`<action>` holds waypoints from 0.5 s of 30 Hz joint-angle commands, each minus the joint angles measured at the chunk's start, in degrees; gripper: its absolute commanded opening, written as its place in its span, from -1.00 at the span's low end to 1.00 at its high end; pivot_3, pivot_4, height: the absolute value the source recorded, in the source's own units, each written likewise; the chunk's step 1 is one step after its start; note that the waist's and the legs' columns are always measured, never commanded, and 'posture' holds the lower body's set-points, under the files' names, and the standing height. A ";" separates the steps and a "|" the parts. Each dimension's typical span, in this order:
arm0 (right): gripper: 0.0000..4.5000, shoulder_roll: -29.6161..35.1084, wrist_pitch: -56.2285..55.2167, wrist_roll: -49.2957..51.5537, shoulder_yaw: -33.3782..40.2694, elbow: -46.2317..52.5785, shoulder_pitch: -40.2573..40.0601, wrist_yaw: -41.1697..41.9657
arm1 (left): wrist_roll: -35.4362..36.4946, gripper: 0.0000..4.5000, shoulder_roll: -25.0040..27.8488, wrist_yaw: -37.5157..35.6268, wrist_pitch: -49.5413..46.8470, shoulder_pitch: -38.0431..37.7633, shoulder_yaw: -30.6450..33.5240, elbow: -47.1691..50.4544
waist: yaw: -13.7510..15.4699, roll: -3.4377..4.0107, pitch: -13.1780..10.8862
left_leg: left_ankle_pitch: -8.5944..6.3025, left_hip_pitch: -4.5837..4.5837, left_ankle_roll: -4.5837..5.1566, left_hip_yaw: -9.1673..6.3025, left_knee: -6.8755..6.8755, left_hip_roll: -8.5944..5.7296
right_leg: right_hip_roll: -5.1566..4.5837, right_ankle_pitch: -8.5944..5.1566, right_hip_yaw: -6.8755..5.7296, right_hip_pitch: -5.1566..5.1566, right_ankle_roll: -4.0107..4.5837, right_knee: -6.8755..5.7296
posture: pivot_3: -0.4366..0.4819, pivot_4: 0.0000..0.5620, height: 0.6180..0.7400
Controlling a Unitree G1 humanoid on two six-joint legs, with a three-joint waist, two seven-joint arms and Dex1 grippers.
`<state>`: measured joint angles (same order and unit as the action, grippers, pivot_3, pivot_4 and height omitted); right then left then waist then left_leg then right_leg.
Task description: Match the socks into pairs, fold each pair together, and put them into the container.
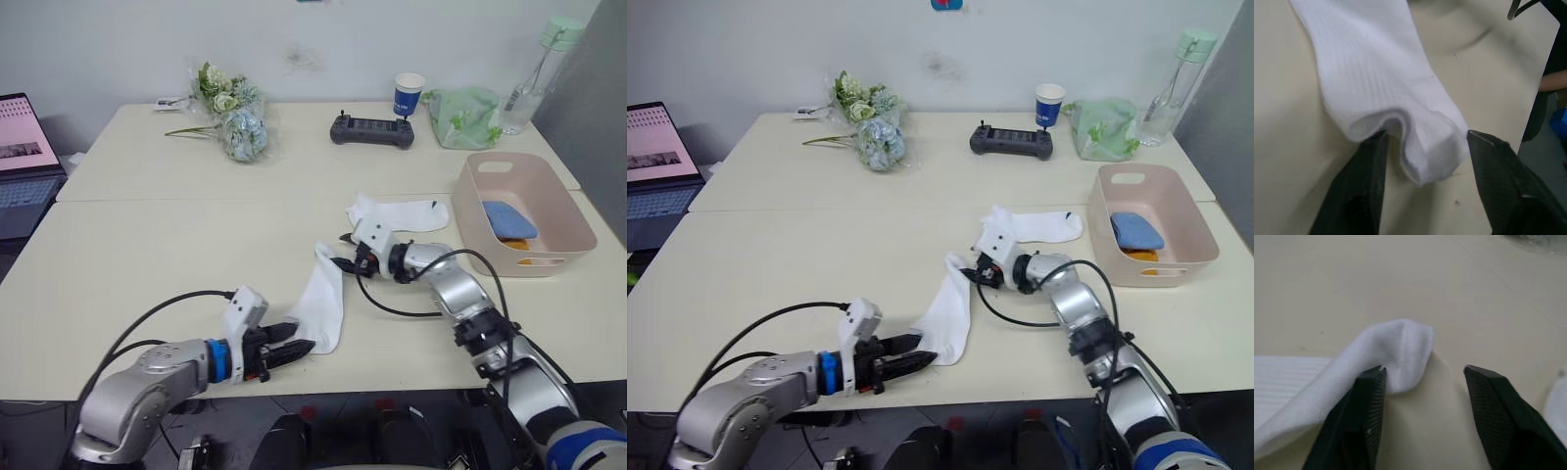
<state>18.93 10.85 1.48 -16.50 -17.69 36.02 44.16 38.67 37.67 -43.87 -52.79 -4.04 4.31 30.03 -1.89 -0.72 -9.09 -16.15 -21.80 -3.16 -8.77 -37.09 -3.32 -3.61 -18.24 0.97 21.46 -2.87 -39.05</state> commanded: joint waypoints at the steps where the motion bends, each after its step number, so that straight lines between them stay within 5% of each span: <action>1: 0.87 3.21 1.76 1.28 2.93 9.38 -2.45 1.05 | 2.76 0.73 5.44 -6.15 2.00 -0.90 4.45 1.49 | -0.01 0.02 -0.01 | 0.00 -0.01 0.00 0.01 0.02 0.00 | 0.00 0.00 0.00 0.01 0.00 0.00 | -0.05 -0.47 1.00; 3: 1.00 5.00 3.71 2.14 4.25 14.37 -4.53 1.45 | 4.11 0.98 8.97 -9.52 2.24 1.62 6.94 -1.25 | 0.01 0.03 -0.02 | 0.00 0.01 0.00 0.03 0.04 0.00 | 0.00 -0.01 0.01 0.01 0.01 0.01 | -0.05 -0.47 1.00; 7: 1.00 6.85 9.31 7.78 5.20 24.50 -7.97 5.64 | 0.84 0.98 11.59 -13.22 6.93 11.77 5.39 -10.97 | 0.07 0.07 -0.04 | 0.00 0.02 0.00 -0.02 0.05 0.04 | 0.08 -0.01 -0.04 -0.01 0.02 -0.03 | -0.05 -0.47 1.00; 15: 1.00 7.69 13.26 11.10 -4.94 28.82 -9.27 16.23 | -18.40 0.98 -4.68 -10.59 27.96 42.84 -8.91 -49.84 | 0.21 -0.03 -0.04 | 0.00 -0.07 0.00 -0.07 -0.09 -0.10 | 0.13 0.00 -0.15 -0.06 0.00 0.04 | -0.05 -0.47 1.00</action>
<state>26.54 24.40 12.21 -19.72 9.85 25.87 57.94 23.53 34.25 -54.55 -29.52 36.14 -2.91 -14.56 -1.68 -0.75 -9.13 -16.14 -21.88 -3.16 -8.86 -37.22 -3.43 -3.48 -18.24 0.79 21.41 -2.87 -39.01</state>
